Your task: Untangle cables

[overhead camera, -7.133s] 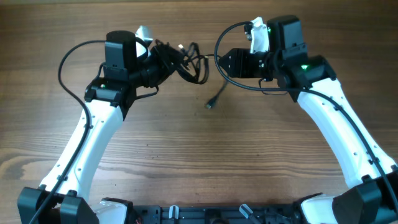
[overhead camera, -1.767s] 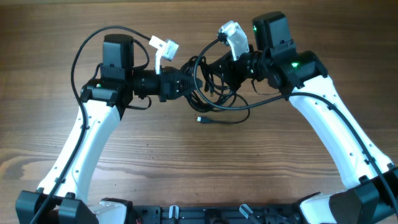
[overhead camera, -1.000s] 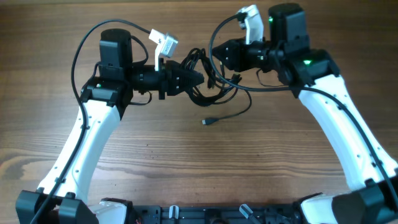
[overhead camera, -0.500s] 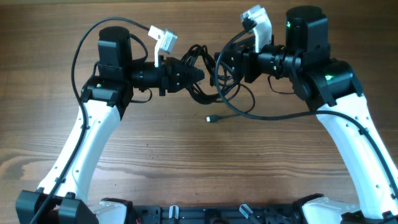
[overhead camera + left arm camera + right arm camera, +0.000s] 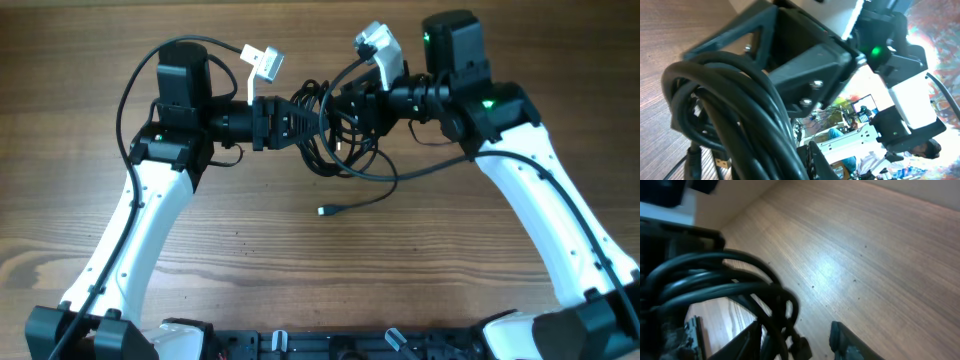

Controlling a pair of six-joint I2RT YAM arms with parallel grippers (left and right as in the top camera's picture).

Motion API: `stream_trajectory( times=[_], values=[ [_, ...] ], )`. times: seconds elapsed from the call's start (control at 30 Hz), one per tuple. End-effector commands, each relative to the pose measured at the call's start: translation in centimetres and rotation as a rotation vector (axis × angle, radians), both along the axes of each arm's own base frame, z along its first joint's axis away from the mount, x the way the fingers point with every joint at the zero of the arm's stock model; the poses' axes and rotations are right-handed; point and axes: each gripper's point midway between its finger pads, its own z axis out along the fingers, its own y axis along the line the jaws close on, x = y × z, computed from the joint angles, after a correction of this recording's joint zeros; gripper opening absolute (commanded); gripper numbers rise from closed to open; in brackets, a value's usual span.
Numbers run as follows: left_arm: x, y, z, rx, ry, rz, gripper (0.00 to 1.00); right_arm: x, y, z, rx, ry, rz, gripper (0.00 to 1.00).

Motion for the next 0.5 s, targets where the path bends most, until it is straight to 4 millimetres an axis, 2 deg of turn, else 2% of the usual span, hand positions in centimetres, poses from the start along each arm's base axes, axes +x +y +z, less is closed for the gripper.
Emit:
stream_trajectory(
  times=[0.0, 0.13, 0.4, 0.43, 0.47],
  values=[
    [-0.9, -0.1, 0.8, -0.031, -0.001, -0.055, 0.11, 1.1, 0.8, -0.7, 0.018, -0.011, 0.019, 0.4],
    [-1.1, -0.1, 0.9, -0.034, 0.0, -0.062, 0.1, 2.2, 1.3, -0.5, 0.058, 0.0, -0.013, 0.36],
    [-1.1, -0.1, 0.9, -0.034, 0.001, -0.062, 0.11, 2.7, 3.0, -2.8, 0.069, 0.081, -0.011, 0.37],
    [-1.1, -0.1, 0.9, -0.034, 0.001, -0.062, 0.11, 2.9, 3.1, -2.6, 0.082, 0.088, -0.021, 0.36],
    [-1.1, -0.1, 0.9, -0.034, 0.0, -0.062, 0.13, 3.3, 3.3, -2.4, 0.1, 0.089, -0.034, 0.3]
  ],
)
